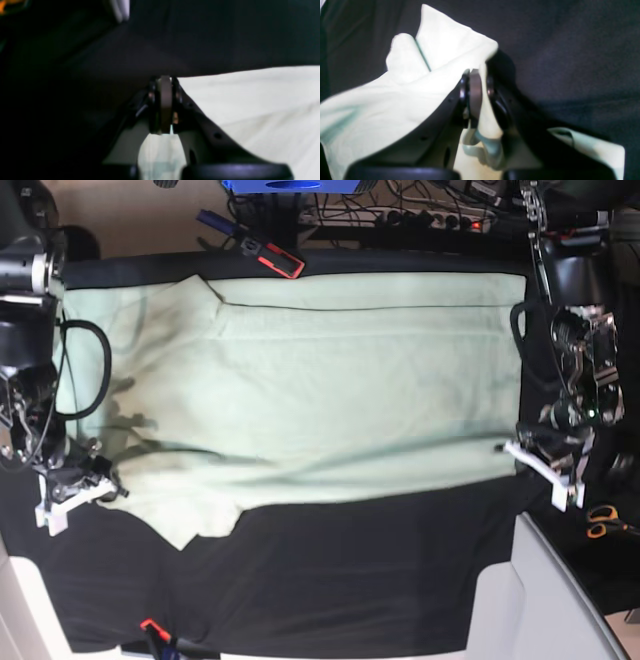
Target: Fold the T-shirt properly
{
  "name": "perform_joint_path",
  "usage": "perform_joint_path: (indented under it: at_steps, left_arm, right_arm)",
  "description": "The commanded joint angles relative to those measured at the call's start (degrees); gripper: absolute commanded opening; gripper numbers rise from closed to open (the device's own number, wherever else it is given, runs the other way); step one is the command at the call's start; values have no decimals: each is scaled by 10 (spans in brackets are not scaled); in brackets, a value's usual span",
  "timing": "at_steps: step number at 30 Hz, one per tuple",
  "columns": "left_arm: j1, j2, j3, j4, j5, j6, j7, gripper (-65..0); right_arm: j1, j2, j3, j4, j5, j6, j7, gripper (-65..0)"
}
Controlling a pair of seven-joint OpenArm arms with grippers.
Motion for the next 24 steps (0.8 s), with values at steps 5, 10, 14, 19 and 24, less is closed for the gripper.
perform_joint_path:
  at_steps: [5, 10, 14, 19, 24]
  left_arm:
    - [22, -18, 0, 13, -5, -1, -12, -650]
    - [58, -24, -5, 43, -2, -59, 41, -650]
    - [81, -24, -5, 64, 1, -84, 64, -650]
    - [101, -23, -5, 74, 1, -84, 63, -650]
    - [114, -24, -5, 75, 1, -84, 63, -650]
  right_arm:
    - [-10, 6, 41, 47, 7, 6, -33, -650]
    - [-36, 5, 76, 77, 7, 6, -69, -650]
    - [-67, 3, 97, 114, 7, 6, -95, -650]
    - [-96, -15, 128, 145, 6, 6, -122, -650]
    - [-125, -28, 145, 183, 6, 5, -136, -650]
